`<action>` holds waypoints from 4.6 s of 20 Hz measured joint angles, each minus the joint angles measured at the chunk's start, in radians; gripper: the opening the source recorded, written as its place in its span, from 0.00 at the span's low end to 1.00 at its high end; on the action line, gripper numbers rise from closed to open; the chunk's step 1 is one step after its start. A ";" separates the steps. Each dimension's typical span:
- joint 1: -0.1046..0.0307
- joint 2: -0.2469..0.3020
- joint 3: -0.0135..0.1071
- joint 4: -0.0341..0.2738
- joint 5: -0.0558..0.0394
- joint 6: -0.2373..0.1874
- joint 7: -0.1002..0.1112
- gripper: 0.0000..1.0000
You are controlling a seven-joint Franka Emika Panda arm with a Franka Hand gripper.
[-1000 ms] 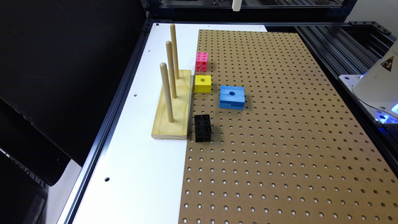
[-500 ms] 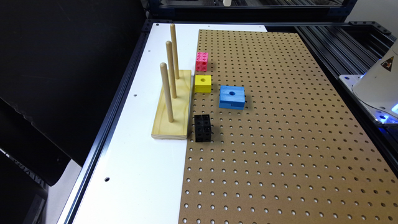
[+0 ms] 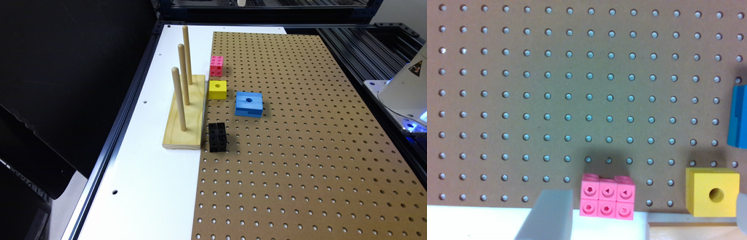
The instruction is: Pick up pink flower.
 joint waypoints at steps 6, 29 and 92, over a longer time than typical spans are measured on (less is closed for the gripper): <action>-0.006 0.000 0.000 0.002 0.0000 0.000 -0.005 1.00; -0.010 0.141 0.000 0.000 -0.0018 0.115 -0.006 1.00; -0.010 0.532 0.038 0.081 -0.0030 0.431 -0.003 1.00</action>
